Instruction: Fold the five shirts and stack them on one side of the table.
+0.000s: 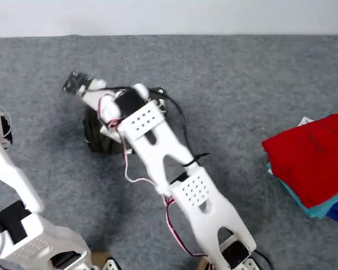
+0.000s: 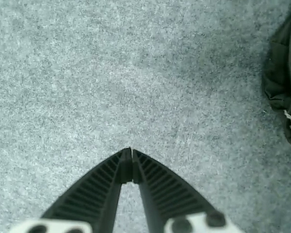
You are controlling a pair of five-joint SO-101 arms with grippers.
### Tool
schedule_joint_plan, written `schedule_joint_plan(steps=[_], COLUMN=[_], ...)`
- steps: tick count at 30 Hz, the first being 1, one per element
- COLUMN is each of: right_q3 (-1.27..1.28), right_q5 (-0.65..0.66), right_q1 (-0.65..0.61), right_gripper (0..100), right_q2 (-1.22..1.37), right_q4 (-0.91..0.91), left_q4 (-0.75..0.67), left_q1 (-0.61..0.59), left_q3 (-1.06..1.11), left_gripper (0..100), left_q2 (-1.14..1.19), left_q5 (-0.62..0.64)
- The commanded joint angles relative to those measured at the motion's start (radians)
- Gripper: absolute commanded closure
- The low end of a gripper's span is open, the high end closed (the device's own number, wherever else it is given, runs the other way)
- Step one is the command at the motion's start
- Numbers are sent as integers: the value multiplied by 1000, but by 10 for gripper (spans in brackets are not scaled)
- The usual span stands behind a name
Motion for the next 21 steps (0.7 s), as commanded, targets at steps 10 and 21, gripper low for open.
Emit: schedule_joint_plan(steps=[10, 21], right_q3=[-69, -218], right_q5=[91, 66], right_q1=[50, -219], right_gripper=[988, 988], right_q2=[213, 24], right_q4=[-266, -150], left_q4=[-2, -2], left_q1=[5, 2], left_q3=[-8, -10], left_gripper=[994, 994], left_q2=[-51, -51], left_q5=[8, 8])
